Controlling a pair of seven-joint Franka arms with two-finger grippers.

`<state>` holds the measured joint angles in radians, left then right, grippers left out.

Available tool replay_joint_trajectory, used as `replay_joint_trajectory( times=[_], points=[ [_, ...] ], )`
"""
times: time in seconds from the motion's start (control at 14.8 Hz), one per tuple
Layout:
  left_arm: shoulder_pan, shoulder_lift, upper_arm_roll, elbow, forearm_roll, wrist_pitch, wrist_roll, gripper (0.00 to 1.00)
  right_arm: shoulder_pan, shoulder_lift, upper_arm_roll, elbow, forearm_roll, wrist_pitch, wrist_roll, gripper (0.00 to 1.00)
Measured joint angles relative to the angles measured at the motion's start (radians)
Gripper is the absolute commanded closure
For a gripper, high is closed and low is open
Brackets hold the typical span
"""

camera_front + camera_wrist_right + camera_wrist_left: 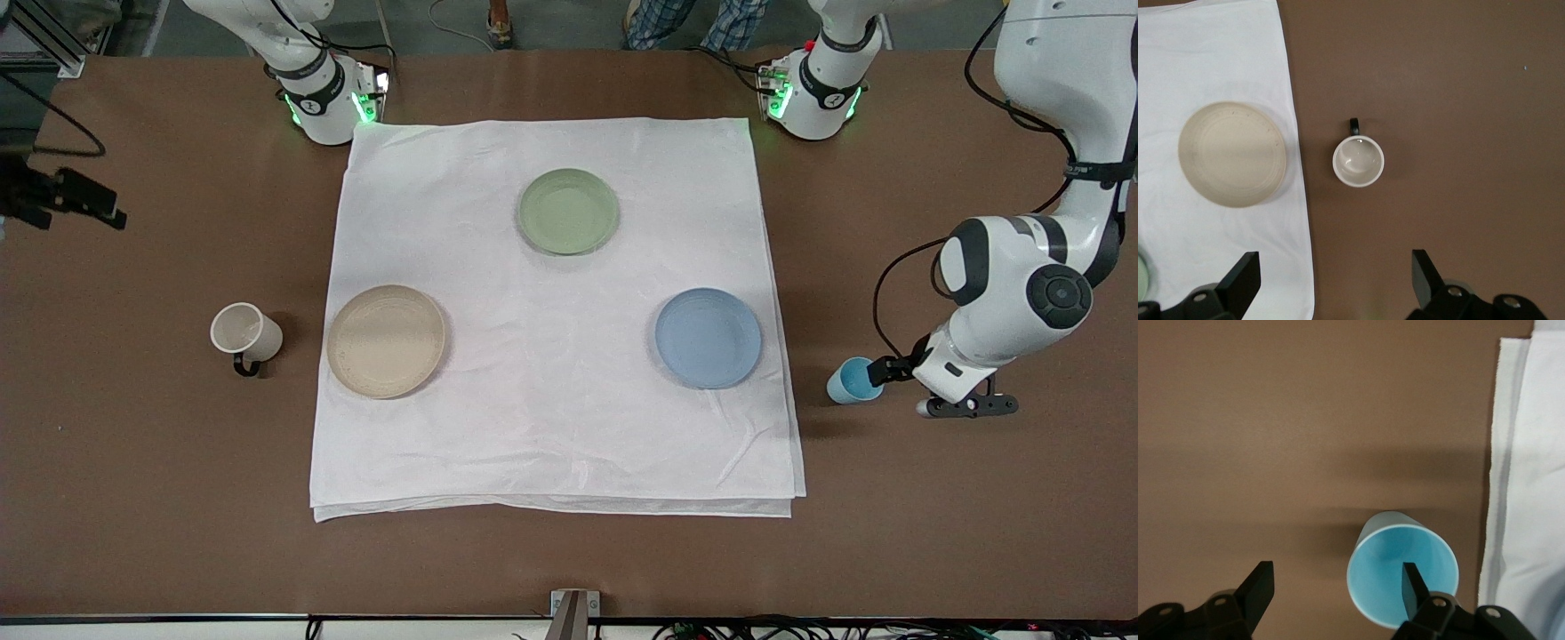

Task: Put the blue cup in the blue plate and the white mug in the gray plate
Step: 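Grasp the light-blue cup with the left gripper while the right gripper reaches the mug, then place the cup on the blue plate while the right gripper carries the mug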

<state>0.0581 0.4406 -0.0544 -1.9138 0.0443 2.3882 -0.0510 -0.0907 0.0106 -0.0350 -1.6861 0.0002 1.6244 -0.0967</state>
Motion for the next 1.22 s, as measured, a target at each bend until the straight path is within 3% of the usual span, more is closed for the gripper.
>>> replay_joint_trajectory(
  times=[0.2, 0.34, 0.47, 0.61, 0.81, 1.22],
  points=[
    [-0.004, 0.041, -0.002, 0.001, 0.000, 0.010, -0.004, 0.65, -0.009, 0.164, 0.000, 0.022, 0.000, 0.145, -0.001, 0.00],
    [-0.008, 0.055, -0.005, 0.001, 0.000, 0.010, -0.006, 0.88, -0.009, 0.223, 0.003, 0.050, 0.001, 0.190, -0.001, 0.00],
    [-0.009, 0.062, -0.007, 0.000, 0.000, 0.010, -0.006, 0.99, -0.006, 0.255, 0.009, 0.040, 0.003, 0.258, -0.001, 0.00],
    [-0.008, 0.058, -0.012, 0.000, -0.001, 0.008, -0.016, 1.00, 0.005, 0.283, 0.013, -0.024, 0.005, 0.378, 0.000, 0.00],
    [-0.006, -0.006, -0.076, -0.033, -0.001, -0.019, -0.084, 1.00, 0.013, 0.308, 0.013, -0.181, 0.005, 0.594, 0.004, 0.00],
    [-0.015, -0.198, -0.303, -0.210, -0.001, -0.070, -0.400, 0.99, -0.012, 0.402, 0.006, -0.333, 0.005, 0.842, 0.003, 0.00]
  ],
)
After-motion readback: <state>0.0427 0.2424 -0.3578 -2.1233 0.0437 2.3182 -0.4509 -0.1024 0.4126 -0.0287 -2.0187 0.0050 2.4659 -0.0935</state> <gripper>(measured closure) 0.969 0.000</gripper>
